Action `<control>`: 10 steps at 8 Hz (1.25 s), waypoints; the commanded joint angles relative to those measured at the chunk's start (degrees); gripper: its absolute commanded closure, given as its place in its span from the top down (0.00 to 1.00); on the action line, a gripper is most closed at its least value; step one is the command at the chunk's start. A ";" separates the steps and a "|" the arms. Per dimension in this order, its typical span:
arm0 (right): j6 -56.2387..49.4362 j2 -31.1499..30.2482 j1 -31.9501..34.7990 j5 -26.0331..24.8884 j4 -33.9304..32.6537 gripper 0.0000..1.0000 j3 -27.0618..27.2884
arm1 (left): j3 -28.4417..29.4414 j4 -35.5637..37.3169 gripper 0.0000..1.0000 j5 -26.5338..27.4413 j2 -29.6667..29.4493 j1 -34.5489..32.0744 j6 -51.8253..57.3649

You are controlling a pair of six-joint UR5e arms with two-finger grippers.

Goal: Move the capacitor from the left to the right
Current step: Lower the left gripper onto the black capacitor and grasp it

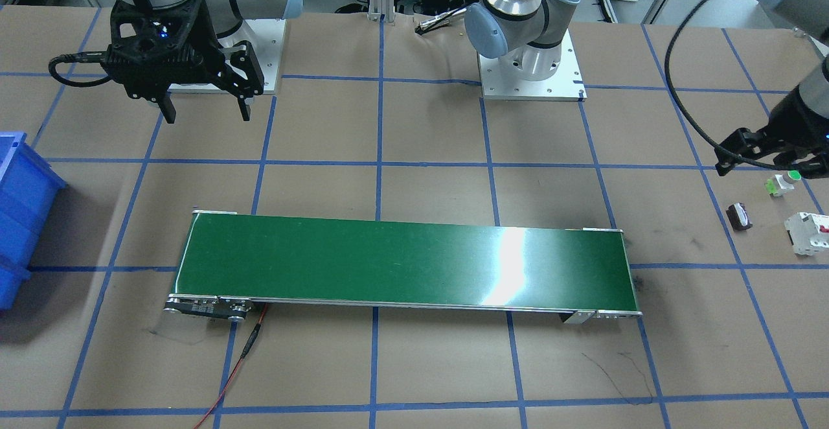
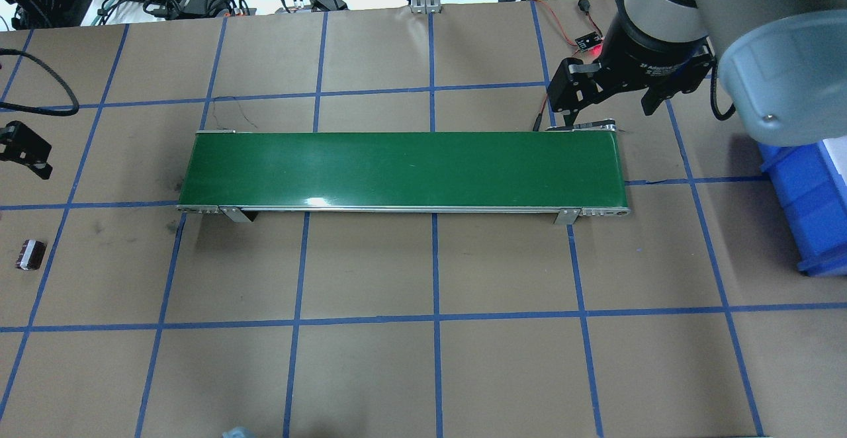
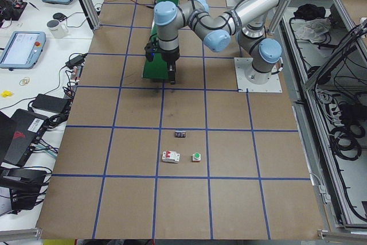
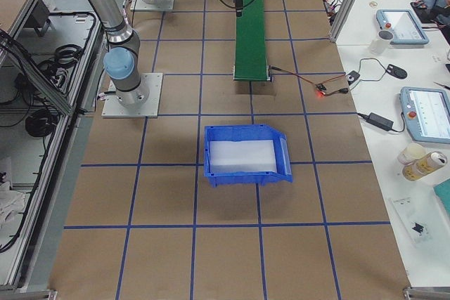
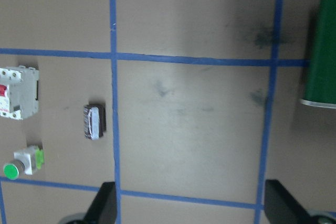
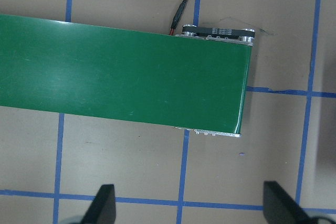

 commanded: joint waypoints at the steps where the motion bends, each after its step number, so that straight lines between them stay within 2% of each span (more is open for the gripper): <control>1: 0.00 0.00 0.00 -0.05 0.00 1.00 0.00 | -0.11 6.31 1.00 0.09 -9.04 8.78 10.00; 5: 0.09 0.00 0.00 0.21 -0.09 1.00 0.00 | -0.11 14.92 1.00 0.36 -21.09 13.64 10.27; 7: 0.09 0.00 0.00 0.21 -0.09 1.00 0.00 | -0.20 14.94 1.00 2.80 -22.87 13.73 9.58; 10: 0.09 0.00 0.00 0.30 -0.09 1.00 0.00 | -0.55 15.03 0.98 3.34 -24.19 13.73 10.27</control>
